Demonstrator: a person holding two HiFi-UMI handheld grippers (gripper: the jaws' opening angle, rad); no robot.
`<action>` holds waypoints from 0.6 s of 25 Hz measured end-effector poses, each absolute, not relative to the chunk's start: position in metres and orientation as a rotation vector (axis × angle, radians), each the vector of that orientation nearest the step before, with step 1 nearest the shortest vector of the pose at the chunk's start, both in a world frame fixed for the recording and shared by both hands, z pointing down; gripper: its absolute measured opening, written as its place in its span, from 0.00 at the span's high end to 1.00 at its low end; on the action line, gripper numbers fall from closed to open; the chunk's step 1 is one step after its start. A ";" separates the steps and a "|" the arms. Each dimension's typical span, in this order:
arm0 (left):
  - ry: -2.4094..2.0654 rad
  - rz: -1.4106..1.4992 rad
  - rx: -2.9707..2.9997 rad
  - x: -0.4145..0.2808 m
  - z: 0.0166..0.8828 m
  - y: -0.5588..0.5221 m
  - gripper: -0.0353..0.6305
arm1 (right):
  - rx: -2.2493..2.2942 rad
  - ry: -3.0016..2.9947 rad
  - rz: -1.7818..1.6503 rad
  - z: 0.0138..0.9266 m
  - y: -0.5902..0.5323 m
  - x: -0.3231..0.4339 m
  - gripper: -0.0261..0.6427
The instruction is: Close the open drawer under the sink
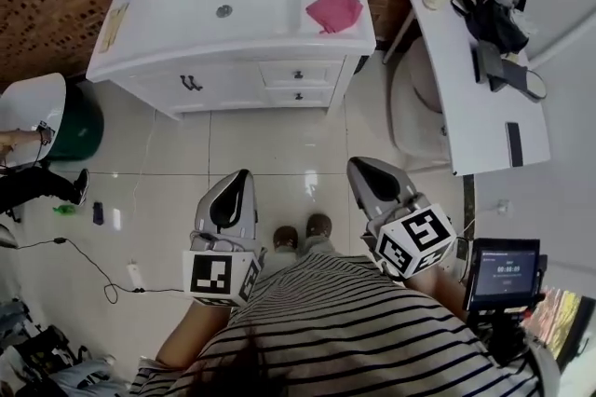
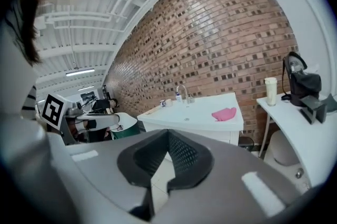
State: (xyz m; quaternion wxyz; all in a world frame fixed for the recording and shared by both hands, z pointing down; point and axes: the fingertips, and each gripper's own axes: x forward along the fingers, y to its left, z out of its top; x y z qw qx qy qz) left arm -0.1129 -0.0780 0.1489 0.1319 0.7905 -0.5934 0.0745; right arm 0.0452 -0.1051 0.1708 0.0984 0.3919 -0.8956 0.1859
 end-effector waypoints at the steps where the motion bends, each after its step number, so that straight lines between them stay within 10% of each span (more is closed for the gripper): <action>1: -1.733 0.218 2.302 -0.115 0.146 -0.066 0.92 | 1.171 -2.656 0.544 0.165 -0.095 0.045 0.96; 15: -1.744 0.153 2.402 -0.172 0.133 0.101 0.92 | 1.397 -2.621 0.463 0.134 0.087 -0.005 0.96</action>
